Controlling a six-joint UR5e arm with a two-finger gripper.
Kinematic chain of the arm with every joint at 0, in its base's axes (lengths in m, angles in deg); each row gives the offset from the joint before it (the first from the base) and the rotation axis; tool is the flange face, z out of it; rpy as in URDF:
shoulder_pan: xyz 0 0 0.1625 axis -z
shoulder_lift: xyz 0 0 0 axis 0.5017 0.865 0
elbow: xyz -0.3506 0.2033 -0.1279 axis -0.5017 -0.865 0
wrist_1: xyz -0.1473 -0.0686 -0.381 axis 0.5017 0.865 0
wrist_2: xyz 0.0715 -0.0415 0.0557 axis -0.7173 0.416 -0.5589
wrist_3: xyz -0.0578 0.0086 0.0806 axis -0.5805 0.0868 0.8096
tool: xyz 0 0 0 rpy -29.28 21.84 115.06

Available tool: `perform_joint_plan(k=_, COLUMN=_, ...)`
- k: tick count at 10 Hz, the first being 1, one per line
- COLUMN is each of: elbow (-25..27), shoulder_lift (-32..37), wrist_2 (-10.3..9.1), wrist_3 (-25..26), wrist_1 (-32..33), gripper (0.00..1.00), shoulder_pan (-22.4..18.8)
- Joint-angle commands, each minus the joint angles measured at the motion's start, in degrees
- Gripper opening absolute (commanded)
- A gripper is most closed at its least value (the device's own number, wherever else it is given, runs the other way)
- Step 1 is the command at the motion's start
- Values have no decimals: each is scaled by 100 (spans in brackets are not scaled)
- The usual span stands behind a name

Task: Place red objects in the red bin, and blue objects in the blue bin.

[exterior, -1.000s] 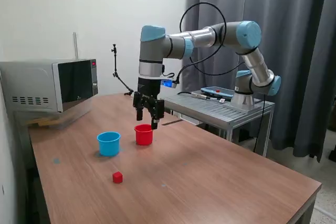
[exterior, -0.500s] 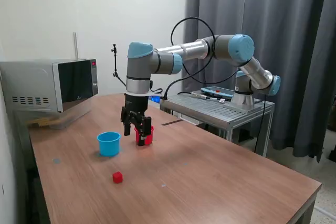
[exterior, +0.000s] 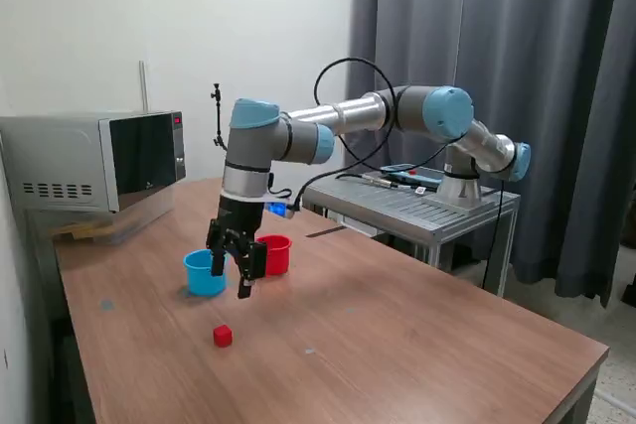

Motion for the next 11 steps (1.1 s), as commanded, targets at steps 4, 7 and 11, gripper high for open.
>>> perform_joint_plan(k=4, elbow=-523, shoulder_lift=-520, wrist_2=26, wrist_3=11, wrist_1=-47, gripper=100, shoulder_pan=9)
perform_joint_plan(k=7, elbow=-514, shoulder_lift=-564, wrist_2=26, wrist_3=46, wrist_1=-292, gripper=100, shoulder_pan=18)
perform_joint_plan(k=11, elbow=-725, shoulder_lift=-845, wrist_2=8, wrist_3=55, wrist_1=-311, gripper=100, shoulder_pan=18)
